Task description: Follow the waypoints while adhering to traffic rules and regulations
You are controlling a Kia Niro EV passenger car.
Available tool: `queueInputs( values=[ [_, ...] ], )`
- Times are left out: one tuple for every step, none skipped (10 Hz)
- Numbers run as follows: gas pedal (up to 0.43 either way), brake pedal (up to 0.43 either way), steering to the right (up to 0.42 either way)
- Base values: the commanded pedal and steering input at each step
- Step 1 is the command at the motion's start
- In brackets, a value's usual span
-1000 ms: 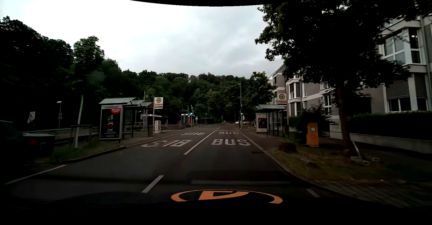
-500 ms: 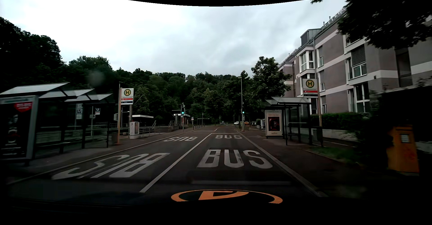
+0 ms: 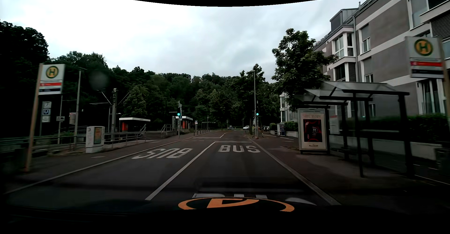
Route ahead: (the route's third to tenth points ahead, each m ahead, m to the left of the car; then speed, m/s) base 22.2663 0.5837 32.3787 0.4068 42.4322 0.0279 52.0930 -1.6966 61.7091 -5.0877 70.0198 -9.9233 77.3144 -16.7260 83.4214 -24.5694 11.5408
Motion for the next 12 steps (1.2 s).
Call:
queueInputs(
  values=[
    [0.067, 0.0, 0.004],
    [0.067, 0.0, 0.004],
    [0.067, 0.0, 0.004],
    [0.067, 0.0, 0.002],
    [0.067, 0.0, -0.001],
    [0.079, 0.0, -0.001],
    [0.079, 0.0, -0.001],
    [0.079, 0.0, -0.001],
    [0.087, 0.0, -0.001],
    [0.087, 0.0, -0.001],
    [0.087, 0.0, -0.001],
    [0.087, 0.0, -0.001]
  ],
)
